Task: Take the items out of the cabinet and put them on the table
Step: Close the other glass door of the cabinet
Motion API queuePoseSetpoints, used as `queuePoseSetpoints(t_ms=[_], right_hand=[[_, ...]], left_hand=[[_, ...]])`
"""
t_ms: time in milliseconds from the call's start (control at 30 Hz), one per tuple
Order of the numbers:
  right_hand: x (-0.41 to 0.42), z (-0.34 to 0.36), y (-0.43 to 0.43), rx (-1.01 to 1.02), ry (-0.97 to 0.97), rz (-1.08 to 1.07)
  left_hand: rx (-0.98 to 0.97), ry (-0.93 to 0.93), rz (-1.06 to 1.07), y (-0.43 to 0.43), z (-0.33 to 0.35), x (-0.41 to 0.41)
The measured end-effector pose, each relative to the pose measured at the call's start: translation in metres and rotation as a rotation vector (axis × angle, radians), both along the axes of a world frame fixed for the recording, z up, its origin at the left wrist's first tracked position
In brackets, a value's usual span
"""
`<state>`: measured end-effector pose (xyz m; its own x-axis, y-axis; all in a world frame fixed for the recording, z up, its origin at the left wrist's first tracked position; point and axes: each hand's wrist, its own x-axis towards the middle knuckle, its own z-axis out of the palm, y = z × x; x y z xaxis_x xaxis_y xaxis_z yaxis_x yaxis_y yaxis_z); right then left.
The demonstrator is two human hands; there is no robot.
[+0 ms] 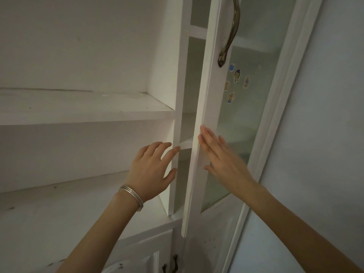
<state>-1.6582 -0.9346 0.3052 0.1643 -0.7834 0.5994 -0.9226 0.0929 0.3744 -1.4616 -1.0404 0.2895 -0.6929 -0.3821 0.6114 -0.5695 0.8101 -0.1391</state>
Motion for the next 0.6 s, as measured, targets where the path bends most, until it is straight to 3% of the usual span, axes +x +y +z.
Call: queuePoseSetpoints(t_ms=[600], right_hand=[[-0.005,-0.008,-0.048,-0.133,0.038,0.127]], left_hand=[[0.005,-0.014,0.091,-0.02,-0.007,-0.008]])
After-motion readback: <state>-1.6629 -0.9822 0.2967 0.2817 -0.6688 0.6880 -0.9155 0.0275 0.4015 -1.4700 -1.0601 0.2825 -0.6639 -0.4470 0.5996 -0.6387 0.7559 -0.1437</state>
